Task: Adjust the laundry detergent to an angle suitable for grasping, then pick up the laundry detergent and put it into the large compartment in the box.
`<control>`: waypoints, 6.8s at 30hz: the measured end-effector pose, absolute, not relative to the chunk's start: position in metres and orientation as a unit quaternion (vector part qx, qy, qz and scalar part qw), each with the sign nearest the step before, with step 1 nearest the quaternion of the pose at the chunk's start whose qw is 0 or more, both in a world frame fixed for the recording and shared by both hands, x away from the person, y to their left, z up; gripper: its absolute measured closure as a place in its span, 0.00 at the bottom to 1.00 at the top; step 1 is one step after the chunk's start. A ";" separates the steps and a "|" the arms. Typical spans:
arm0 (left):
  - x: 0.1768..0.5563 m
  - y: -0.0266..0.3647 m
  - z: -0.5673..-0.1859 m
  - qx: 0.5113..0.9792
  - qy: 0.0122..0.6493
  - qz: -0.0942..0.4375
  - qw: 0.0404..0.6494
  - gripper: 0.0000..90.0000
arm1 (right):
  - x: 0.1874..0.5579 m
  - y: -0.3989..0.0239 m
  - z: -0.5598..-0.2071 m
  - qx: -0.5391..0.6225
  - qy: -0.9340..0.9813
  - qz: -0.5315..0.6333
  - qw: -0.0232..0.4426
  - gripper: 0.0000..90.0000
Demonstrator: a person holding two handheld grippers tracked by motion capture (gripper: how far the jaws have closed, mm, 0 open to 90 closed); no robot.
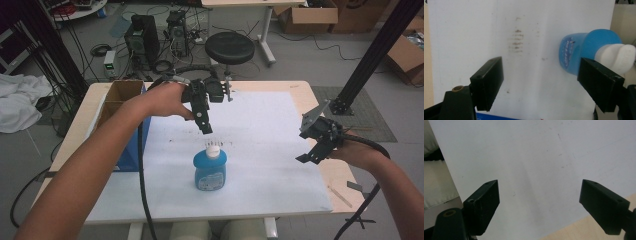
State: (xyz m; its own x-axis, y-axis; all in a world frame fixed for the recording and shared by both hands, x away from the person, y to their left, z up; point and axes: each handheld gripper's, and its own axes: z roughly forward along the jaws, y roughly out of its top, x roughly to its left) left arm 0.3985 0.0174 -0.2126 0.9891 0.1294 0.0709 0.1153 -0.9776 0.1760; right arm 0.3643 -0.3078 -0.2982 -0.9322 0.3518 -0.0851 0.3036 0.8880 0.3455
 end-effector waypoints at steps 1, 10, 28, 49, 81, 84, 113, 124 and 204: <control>0.397 0.016 -0.212 0.994 0.060 0.041 0.085 0.24 | 0.364 -0.308 -0.298 0.169 0.969 0.166 0.072 0.18; 0.396 0.019 -0.211 0.994 0.064 0.041 0.084 0.24 | 0.362 -0.309 -0.297 0.168 0.968 0.169 0.075 0.18; 0.397 0.022 -0.214 0.993 0.075 0.043 0.086 0.24 | 0.365 -0.305 -0.298 0.163 0.969 0.172 0.073 0.18; 0.377 0.022 -0.200 0.990 0.079 0.028 0.110 0.23 | 0.362 -0.307 -0.301 0.159 0.969 0.176 0.073 0.18; 0.335 0.008 -0.221 0.993 0.054 0.011 0.109 0.22 | 0.356 -0.304 -0.304 0.147 0.971 0.174 0.074 0.18; 0.334 0.007 -0.225 0.993 0.054 0.009 0.105 0.22 | 0.356 -0.304 -0.304 0.147 0.971 0.175 0.074 0.18; 0.337 -0.005 -0.270 0.995 0.059 -0.005 0.078 0.22 | 0.358 -0.299 -0.308 0.144 0.972 0.174 0.070 0.18; 0.338 -0.004 -0.284 0.995 0.067 -0.006 0.068 0.22 | 0.358 -0.300 -0.308 0.145 0.971 0.177 0.070 0.18; 0.342 0.027 -0.212 0.970 0.209 0.020 0.124 0.42 | 0.356 -0.294 -0.310 0.140 0.971 0.180 0.066 0.18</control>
State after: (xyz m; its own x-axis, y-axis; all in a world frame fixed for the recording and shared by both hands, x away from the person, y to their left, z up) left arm 0.3424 0.0272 -0.2115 0.9116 0.4109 -0.0140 0.4012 -0.8816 0.2485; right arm 0.3562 -0.2937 -0.3098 -0.9520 0.2960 -0.0784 0.2484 0.8963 0.3674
